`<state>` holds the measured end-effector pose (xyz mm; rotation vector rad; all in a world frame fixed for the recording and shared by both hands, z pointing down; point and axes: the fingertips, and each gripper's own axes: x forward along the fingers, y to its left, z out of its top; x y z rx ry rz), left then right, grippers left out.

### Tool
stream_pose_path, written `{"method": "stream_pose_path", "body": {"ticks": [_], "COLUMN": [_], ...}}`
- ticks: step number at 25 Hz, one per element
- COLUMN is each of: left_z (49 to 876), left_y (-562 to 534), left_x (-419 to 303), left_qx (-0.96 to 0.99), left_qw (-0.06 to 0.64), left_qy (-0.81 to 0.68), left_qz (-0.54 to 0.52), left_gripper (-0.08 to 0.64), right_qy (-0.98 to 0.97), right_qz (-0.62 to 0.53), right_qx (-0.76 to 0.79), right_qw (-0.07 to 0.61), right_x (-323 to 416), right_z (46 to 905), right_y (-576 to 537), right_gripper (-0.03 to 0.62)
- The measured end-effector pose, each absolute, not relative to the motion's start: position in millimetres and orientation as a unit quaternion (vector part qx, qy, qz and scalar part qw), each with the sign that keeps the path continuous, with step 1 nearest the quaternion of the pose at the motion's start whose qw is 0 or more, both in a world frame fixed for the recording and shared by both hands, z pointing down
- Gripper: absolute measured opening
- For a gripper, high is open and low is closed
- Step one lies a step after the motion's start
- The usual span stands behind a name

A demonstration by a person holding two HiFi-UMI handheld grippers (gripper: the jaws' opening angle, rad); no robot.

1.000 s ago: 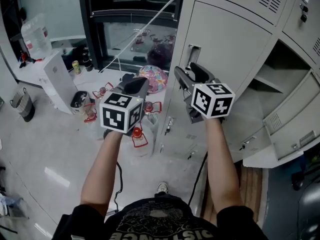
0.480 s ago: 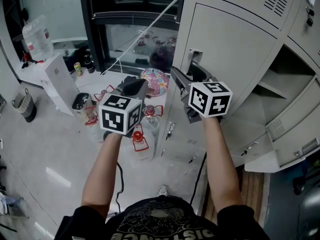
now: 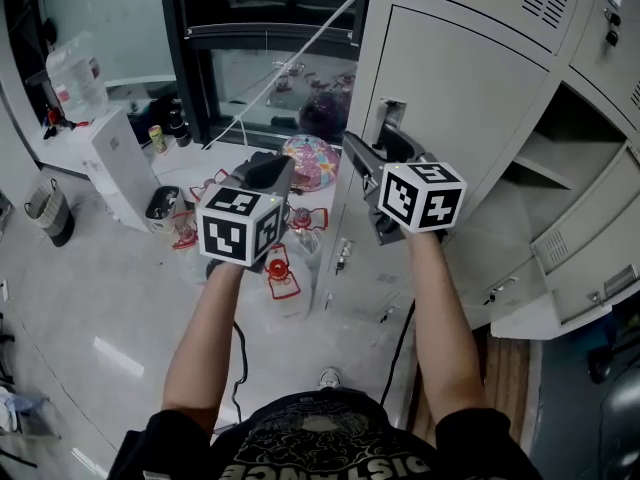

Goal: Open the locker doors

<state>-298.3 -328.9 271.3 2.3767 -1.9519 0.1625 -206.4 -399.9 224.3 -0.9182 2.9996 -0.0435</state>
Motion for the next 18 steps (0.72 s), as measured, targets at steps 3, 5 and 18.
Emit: {"method": "stream_pose_path", "body": {"ticks": [3,5,18], "left_z": [271.5,271.4,270.0], "left_y": [-319.7,-312.8,-269.9], "left_x": [-294.7,-291.7,-259.8], "left_qx": [0.776,0.779,0.806], "left_qw": [0.031,0.03,0.025], "left_qy": [-0.628,-0.624,-0.588], "left_qz": [0.053,0.053,0.057], "left_gripper": [0.005,0.005,0.005], "right_qy": [0.956,0.956,0.948], "right_qz": [-0.013,-0.012,-0.011], "right_qx": [-0.294,-0.293,-0.319], "right_qw": [0.0,-0.003,-0.008], "right_x": [-203.7,-201.7,-169.1], "right_z": [224.2,225.1,223.9], "right_y": [-388.0,-379.4,-323.5], "right_gripper": [0.261,0.261,0.258]}}
